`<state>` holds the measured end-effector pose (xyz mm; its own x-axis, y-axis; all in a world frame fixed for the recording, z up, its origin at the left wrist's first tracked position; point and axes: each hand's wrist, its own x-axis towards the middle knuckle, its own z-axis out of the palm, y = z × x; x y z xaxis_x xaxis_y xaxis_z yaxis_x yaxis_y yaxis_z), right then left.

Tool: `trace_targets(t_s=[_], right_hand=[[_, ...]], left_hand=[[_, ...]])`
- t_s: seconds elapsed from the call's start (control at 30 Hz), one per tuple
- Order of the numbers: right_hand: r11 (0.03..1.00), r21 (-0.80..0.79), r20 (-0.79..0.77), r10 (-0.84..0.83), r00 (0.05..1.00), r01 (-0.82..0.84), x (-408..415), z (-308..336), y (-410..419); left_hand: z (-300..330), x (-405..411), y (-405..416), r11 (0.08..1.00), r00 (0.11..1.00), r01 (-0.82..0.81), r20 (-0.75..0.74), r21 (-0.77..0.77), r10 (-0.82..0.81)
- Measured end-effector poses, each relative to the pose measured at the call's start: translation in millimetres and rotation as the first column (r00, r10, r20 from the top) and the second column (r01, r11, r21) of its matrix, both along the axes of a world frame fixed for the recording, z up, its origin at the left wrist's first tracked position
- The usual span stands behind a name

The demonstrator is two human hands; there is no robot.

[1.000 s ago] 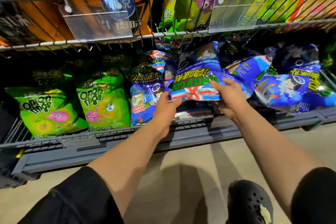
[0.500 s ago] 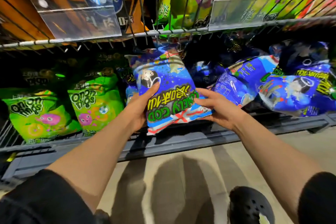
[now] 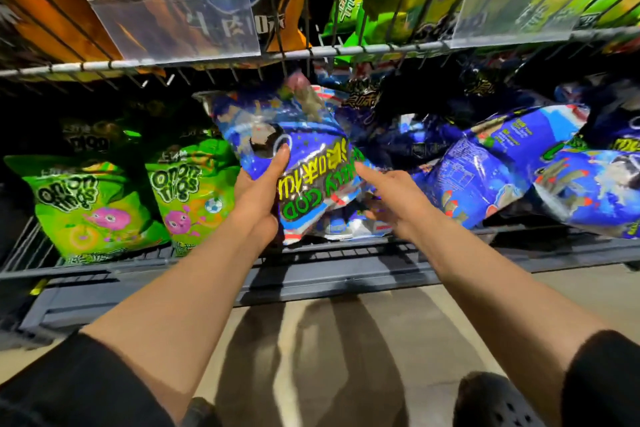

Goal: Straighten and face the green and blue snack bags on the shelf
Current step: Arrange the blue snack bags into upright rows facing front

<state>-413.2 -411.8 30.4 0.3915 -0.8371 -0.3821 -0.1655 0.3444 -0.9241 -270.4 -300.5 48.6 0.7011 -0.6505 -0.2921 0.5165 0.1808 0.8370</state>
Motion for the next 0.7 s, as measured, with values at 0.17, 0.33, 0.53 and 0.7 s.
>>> trace_targets(t_s=[0.17,0.33,0.53,0.7], right_hand=[[0.966,0.223,0.452,0.02,0.892,-0.135,16.0,8.3,25.5],[0.99,0.052,0.539,-0.135,0.831,0.128,6.7,13.0,9.1],[0.994,0.058,0.485,0.051,0.873,-0.09,-32.9,57.2,-4.7],[0.954,-0.032,0.362,0.29,0.886,-0.299,-66.0,61.4,4.1]], left_hand=[[1.2,-19.1,-21.2,0.999,0.986,0.011,-0.163,-0.053,-0.02],[11.0,-34.8,-17.3,0.997,0.988,-0.05,0.147,0.056,0.041],[15.4,-18.9,21.6,0.915,0.075,-0.396,0.996,0.082,-0.057],[39.8,-27.5,39.9,0.84,-0.062,-0.464,0.935,0.282,-0.348]])
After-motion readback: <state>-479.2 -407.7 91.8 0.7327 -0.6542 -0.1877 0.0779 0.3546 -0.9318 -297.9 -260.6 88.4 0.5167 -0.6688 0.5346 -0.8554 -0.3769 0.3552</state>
